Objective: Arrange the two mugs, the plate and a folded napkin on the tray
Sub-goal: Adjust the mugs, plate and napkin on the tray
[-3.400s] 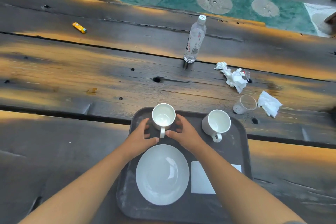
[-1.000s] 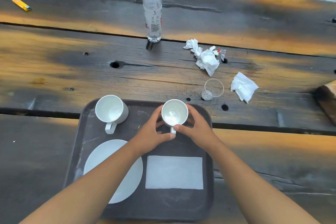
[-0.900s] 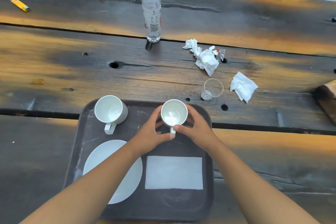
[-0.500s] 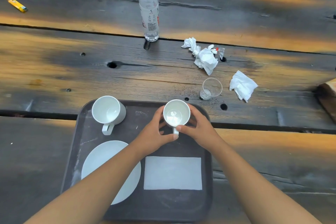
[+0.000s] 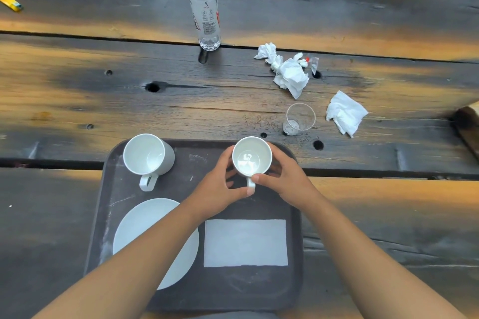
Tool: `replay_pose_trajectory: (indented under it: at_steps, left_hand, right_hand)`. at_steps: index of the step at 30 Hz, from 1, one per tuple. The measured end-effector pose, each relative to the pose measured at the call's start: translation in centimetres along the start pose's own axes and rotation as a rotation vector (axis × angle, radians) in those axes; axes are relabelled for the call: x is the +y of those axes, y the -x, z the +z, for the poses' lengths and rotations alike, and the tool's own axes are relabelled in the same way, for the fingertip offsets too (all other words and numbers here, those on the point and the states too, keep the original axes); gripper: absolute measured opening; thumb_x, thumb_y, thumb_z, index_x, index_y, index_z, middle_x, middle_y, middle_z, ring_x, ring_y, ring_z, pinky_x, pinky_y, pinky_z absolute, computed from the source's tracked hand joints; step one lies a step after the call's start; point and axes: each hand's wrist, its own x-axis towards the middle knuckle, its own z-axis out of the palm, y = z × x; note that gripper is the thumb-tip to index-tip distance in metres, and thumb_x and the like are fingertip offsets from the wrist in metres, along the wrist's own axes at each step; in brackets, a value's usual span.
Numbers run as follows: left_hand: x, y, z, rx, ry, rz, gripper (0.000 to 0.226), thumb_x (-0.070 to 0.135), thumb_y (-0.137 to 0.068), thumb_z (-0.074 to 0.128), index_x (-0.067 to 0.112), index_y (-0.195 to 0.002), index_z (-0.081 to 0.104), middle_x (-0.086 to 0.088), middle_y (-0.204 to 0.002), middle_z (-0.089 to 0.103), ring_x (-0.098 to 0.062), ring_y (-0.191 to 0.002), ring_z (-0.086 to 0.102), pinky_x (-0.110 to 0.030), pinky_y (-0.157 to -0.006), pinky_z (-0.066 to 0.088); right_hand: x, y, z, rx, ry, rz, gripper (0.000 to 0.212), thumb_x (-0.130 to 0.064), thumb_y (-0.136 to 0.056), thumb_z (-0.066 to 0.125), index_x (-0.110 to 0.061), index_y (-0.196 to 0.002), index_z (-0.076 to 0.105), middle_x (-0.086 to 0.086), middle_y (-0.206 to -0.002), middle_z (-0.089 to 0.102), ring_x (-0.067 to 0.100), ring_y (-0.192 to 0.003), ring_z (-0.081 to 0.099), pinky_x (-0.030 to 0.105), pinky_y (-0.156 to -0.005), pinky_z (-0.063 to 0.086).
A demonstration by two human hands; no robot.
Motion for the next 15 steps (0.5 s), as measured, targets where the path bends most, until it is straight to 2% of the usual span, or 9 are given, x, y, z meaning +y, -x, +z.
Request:
replay_pose_trajectory:
  at_steps: [3,8,12,15]
  left_hand:
    - [-0.04,-0.06,-0.06,-0.003,-0.003,-0.001,0.099,0.034,-0.075,0.088,0.059,-0.146,0.024,0.025,-0.149,0.045,-0.006,-0.139,0.047,-0.038,-0.114,0.044]
    - [-0.32,-0.20,-0.13,-0.004,-0.019,-0.011,0.097,0.037,-0.073,0.088,0.064,-0.143,0.026,0.041,-0.136,0.048,0.008,-0.130,0.049,-0.031,-0.108,0.045]
    - [-0.35,-0.22,-0.18,0.002,-0.032,-0.013,0.097,0.039,-0.072,0.089,0.065,-0.142,0.026,0.045,-0.133,0.049,0.011,-0.126,0.051,-0.029,-0.106,0.045]
    - [-0.41,-0.21,-0.15,0.001,-0.033,-0.009,0.097,0.038,-0.073,0.089,0.063,-0.143,0.026,0.040,-0.138,0.049,0.007,-0.130,0.051,-0.031,-0.108,0.045]
  right_hand:
    - [-0.01,0.00,-0.05,0.002,0.011,-0.002,0.076,-0.017,-0.082,0.086,-0.039,-0.145,0.050,-0.018,-0.135,0.064,0.006,-0.126,0.061,0.043,-0.110,0.050]
    - [0.06,0.00,0.04,0.006,0.025,0.009,0.077,-0.019,-0.082,0.086,-0.041,-0.145,0.049,-0.022,-0.133,0.064,0.001,-0.125,0.060,0.040,-0.109,0.050]
    - [0.03,-0.14,-0.22,-0.004,0.034,0.008,0.077,-0.017,-0.082,0.086,-0.039,-0.146,0.050,-0.019,-0.133,0.065,0.004,-0.125,0.061,0.042,-0.110,0.050]
    - [0.12,-0.21,-0.40,-0.008,0.032,0.007,0.077,-0.015,-0.081,0.086,-0.037,-0.146,0.050,-0.016,-0.133,0.066,0.008,-0.126,0.062,0.047,-0.111,0.049]
